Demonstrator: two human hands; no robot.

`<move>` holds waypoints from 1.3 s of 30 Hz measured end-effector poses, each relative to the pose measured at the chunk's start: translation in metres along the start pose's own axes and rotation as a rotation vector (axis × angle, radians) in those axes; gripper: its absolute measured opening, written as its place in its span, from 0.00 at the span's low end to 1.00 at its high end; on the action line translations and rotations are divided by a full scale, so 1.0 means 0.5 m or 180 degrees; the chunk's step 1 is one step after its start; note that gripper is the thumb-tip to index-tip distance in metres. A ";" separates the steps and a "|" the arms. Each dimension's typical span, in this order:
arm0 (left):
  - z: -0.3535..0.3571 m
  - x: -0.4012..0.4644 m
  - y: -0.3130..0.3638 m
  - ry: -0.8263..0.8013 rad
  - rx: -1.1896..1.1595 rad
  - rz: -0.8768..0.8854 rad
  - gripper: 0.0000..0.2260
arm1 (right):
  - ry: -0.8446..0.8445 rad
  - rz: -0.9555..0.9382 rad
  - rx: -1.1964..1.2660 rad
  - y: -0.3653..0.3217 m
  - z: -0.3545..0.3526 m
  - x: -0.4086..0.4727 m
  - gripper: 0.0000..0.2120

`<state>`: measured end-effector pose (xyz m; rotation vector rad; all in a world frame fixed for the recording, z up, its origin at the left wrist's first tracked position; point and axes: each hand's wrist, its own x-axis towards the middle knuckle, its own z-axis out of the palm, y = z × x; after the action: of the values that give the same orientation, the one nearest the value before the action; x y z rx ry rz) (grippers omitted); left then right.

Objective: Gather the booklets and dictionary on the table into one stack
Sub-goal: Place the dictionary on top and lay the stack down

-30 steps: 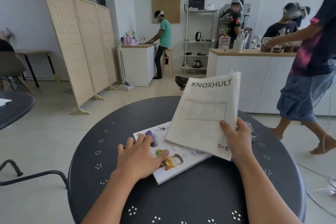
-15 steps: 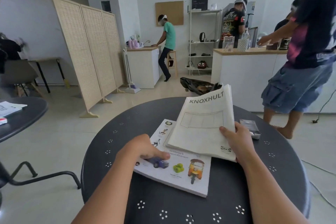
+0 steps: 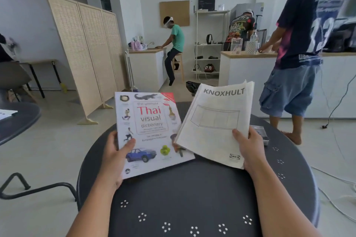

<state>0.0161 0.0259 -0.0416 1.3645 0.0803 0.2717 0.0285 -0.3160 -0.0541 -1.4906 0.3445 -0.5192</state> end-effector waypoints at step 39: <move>0.022 -0.016 -0.023 -0.0789 -0.0053 0.0243 0.21 | -0.1742 -0.0100 0.1053 -0.027 0.097 -0.097 0.22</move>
<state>0.0122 0.0116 -0.0512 1.3766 -0.1805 0.1648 0.0112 -0.2494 -0.0425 -1.2547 -0.1879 -0.1649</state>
